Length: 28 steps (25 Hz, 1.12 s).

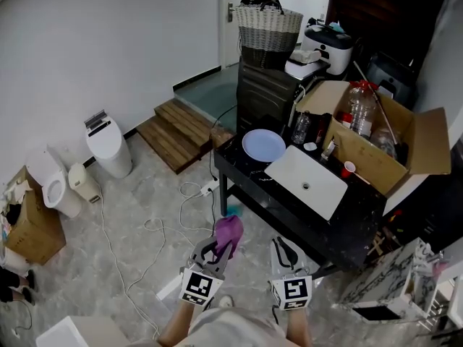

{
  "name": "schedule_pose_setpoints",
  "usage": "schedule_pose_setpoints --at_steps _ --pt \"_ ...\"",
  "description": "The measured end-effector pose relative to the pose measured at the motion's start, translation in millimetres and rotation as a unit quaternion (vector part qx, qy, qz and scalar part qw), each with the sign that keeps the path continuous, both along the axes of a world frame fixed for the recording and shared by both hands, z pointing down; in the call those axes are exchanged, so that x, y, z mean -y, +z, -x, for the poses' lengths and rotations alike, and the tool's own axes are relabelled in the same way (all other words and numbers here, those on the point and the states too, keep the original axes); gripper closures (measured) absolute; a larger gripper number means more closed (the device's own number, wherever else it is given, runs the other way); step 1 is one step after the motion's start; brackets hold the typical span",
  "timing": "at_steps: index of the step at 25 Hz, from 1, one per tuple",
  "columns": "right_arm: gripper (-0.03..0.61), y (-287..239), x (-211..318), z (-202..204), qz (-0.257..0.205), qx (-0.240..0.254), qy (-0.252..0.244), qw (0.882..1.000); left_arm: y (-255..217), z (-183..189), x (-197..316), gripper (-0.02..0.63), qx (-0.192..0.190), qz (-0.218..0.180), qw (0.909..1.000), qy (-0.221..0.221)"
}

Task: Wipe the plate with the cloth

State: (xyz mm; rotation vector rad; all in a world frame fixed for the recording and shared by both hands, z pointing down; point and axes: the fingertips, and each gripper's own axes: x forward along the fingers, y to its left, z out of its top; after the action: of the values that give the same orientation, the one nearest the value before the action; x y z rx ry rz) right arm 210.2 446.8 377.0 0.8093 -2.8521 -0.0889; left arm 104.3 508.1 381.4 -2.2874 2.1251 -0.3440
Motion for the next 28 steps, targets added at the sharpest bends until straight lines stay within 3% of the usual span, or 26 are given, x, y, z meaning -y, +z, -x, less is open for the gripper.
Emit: schedule_pose_setpoints --at_steps 14,28 --pt "0.538 6 37 66 -0.008 -0.008 -0.003 1.0 0 64 44 0.554 -0.008 -0.013 0.9999 0.004" --pt "0.538 16 98 96 0.002 0.002 -0.014 1.0 8 82 103 0.554 -0.001 -0.013 0.9999 -0.002"
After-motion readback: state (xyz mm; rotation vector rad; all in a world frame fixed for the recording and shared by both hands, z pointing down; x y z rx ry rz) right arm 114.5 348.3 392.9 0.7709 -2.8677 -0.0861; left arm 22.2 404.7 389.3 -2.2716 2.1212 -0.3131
